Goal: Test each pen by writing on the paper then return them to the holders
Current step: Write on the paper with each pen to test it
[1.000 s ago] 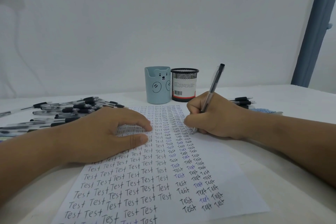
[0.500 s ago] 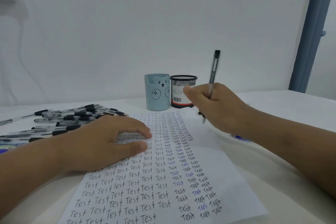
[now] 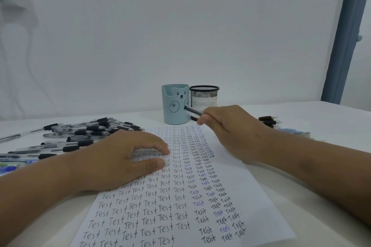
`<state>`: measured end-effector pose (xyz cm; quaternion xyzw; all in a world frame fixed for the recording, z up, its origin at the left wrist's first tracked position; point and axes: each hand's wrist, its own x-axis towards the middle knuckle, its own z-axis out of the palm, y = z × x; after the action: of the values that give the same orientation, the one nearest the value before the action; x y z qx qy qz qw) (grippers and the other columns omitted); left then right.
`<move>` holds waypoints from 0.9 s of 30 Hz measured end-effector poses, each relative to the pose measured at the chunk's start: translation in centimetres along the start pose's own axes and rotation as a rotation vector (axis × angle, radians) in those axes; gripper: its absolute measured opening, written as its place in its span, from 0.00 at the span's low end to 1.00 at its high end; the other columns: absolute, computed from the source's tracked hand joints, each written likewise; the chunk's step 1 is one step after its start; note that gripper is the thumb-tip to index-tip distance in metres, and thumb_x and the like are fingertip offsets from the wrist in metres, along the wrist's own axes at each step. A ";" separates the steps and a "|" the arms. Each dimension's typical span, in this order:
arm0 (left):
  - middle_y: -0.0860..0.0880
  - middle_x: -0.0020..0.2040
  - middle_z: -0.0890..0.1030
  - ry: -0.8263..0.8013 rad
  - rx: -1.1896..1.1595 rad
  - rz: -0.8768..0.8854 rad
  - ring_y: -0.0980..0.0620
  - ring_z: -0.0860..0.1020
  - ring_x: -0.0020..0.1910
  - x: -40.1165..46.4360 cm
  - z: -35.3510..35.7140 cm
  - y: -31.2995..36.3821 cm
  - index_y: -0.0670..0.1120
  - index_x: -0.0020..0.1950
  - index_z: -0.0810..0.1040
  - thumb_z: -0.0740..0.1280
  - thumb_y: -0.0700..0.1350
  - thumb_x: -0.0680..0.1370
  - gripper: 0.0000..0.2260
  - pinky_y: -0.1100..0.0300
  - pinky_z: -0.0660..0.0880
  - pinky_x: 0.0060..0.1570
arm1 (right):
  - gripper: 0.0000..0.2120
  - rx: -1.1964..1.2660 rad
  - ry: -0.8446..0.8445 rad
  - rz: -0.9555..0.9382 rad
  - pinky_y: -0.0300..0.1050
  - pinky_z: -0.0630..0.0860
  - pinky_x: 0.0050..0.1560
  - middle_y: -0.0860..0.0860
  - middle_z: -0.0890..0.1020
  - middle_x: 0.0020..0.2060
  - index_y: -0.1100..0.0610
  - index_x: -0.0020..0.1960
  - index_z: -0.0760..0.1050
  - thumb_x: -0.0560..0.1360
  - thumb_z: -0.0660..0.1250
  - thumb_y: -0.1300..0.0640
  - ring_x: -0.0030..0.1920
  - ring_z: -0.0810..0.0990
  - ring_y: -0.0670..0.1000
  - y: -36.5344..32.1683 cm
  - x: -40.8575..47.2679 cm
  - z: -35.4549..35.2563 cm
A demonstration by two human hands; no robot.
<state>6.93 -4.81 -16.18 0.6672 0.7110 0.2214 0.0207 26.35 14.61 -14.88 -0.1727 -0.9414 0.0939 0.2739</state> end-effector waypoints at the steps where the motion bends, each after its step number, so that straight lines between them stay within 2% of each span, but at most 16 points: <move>1: 0.78 0.62 0.72 0.001 -0.004 0.000 0.78 0.68 0.63 0.0 0.0 0.0 0.67 0.60 0.79 0.64 0.67 0.72 0.18 0.81 0.63 0.57 | 0.17 -0.008 -0.010 0.006 0.36 0.63 0.33 0.40 0.75 0.30 0.50 0.53 0.78 0.85 0.52 0.46 0.31 0.72 0.40 0.0 0.0 0.0; 3: 0.78 0.62 0.72 0.006 -0.015 -0.001 0.77 0.69 0.63 0.0 0.0 0.1 0.67 0.60 0.79 0.64 0.67 0.72 0.18 0.80 0.63 0.58 | 0.16 -0.004 -0.014 0.003 0.36 0.63 0.32 0.32 0.75 0.28 0.49 0.53 0.76 0.85 0.51 0.46 0.31 0.73 0.35 0.1 0.1 -0.1; 6: 0.78 0.62 0.72 0.017 -0.018 0.004 0.77 0.69 0.63 -0.1 0.1 0.0 0.66 0.60 0.80 0.64 0.66 0.73 0.17 0.77 0.64 0.60 | 0.09 0.028 -0.014 -0.045 0.40 0.64 0.30 0.46 0.73 0.27 0.48 0.59 0.71 0.85 0.53 0.49 0.28 0.70 0.44 0.5 0.3 -0.3; 7: 0.78 0.62 0.72 0.022 -0.004 0.013 0.77 0.68 0.63 -0.1 0.2 0.0 0.67 0.60 0.79 0.64 0.67 0.73 0.17 0.76 0.64 0.60 | 0.08 0.023 -0.024 -0.053 0.44 0.68 0.35 0.47 0.73 0.29 0.49 0.60 0.69 0.85 0.54 0.50 0.29 0.69 0.46 0.9 0.5 -0.5; 9: 0.78 0.62 0.72 0.035 0.014 0.029 0.77 0.68 0.64 0.0 0.3 0.0 0.67 0.60 0.79 0.63 0.67 0.73 0.17 0.76 0.63 0.61 | 0.07 -0.029 -0.030 -0.028 0.49 0.71 0.44 0.48 0.77 0.38 0.51 0.59 0.72 0.84 0.58 0.53 0.38 0.73 0.51 2.2 1.2 -1.2; 11: 0.78 0.62 0.72 0.059 -0.004 0.034 0.77 0.68 0.64 0.0 0.4 0.0 0.66 0.58 0.80 0.62 0.66 0.73 0.16 0.77 0.63 0.60 | 0.07 -0.092 -0.015 0.014 0.46 0.71 0.51 0.48 0.77 0.46 0.51 0.57 0.79 0.82 0.63 0.55 0.46 0.74 0.50 4.1 2.0 -2.0; 14: 0.77 0.61 0.73 0.114 -0.026 0.039 0.77 0.68 0.64 -0.1 0.4 0.0 0.68 0.56 0.81 0.62 0.66 0.73 0.15 0.75 0.63 0.59 | 0.09 -0.220 -0.024 0.124 0.45 0.73 0.53 0.48 0.78 0.48 0.50 0.57 0.84 0.80 0.67 0.58 0.50 0.77 0.51 6.9 2.8 -3.0; 16: 0.77 0.62 0.73 0.127 -0.020 0.041 0.77 0.68 0.64 -0.1 0.3 0.0 0.71 0.57 0.79 0.62 0.67 0.73 0.15 0.72 0.64 0.59 | 0.13 -0.283 -0.071 0.219 0.42 0.73 0.51 0.46 0.78 0.47 0.49 0.59 0.83 0.80 0.67 0.62 0.47 0.78 0.48 8.2 2.8 -3.3; 18: 0.78 0.61 0.73 0.120 -0.008 0.044 0.79 0.67 0.63 -0.1 0.2 0.0 0.74 0.57 0.77 0.63 0.66 0.73 0.13 0.73 0.64 0.57 | 0.18 -0.260 -0.093 0.289 0.39 0.74 0.49 0.43 0.80 0.47 0.48 0.61 0.81 0.78 0.66 0.66 0.42 0.77 0.40 8.7 2.5 -3.5; 19: 0.79 0.61 0.73 0.115 -0.003 0.042 0.79 0.67 0.63 -0.1 0.3 0.1 0.74 0.57 0.77 0.64 0.66 0.73 0.13 0.75 0.63 0.56 | 0.18 -0.246 -0.095 0.306 0.40 0.75 0.49 0.43 0.81 0.48 0.48 0.61 0.80 0.77 0.66 0.66 0.42 0.77 0.39 8.8 2.4 -3.6; 21: 0.78 0.60 0.74 0.125 -0.013 0.029 0.79 0.68 0.62 -0.3 0.4 0.1 0.72 0.55 0.79 0.65 0.65 0.72 0.12 0.77 0.64 0.54 | 0.11 -0.232 -0.071 0.321 0.42 0.76 0.52 0.45 0.81 0.51 0.48 0.55 0.81 0.77 0.70 0.61 0.46 0.78 0.43 9.0 2.3 -3.5; 23: 0.71 0.57 0.80 0.181 -0.072 0.016 0.76 0.72 0.59 -0.4 0.8 0.1 0.66 0.53 0.83 0.67 0.64 0.70 0.13 0.80 0.67 0.51 | 0.07 -0.227 -0.052 0.339 0.45 0.77 0.53 0.46 0.82 0.52 0.49 0.52 0.83 0.77 0.71 0.59 0.50 0.79 0.48 9.0 2.3 -3.5; 25: 0.66 0.55 0.82 0.217 -0.100 0.015 0.73 0.75 0.57 -0.5 1.0 0.2 0.62 0.53 0.84 0.69 0.62 0.69 0.14 0.83 0.66 0.49 | 0.09 -0.229 -0.069 0.360 0.45 0.77 0.55 0.47 0.83 0.54 0.50 0.55 0.84 0.78 0.69 0.59 0.52 0.79 0.48 8.9 2.4 -3.5; 27: 0.65 0.55 0.83 0.217 -0.087 0.024 0.74 0.74 0.56 -0.4 1.1 0.3 0.62 0.53 0.84 0.70 0.59 0.70 0.12 0.85 0.64 0.49 | 0.10 -0.219 -0.095 0.365 0.45 0.76 0.58 0.48 0.82 0.56 0.50 0.59 0.83 0.79 0.69 0.56 0.55 0.79 0.50 8.8 2.2 -3.6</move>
<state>7.63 -4.88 -17.20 0.6462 0.6908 0.3230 -0.0300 28.93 23.88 -13.23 -0.3645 -0.9110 0.0474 0.1873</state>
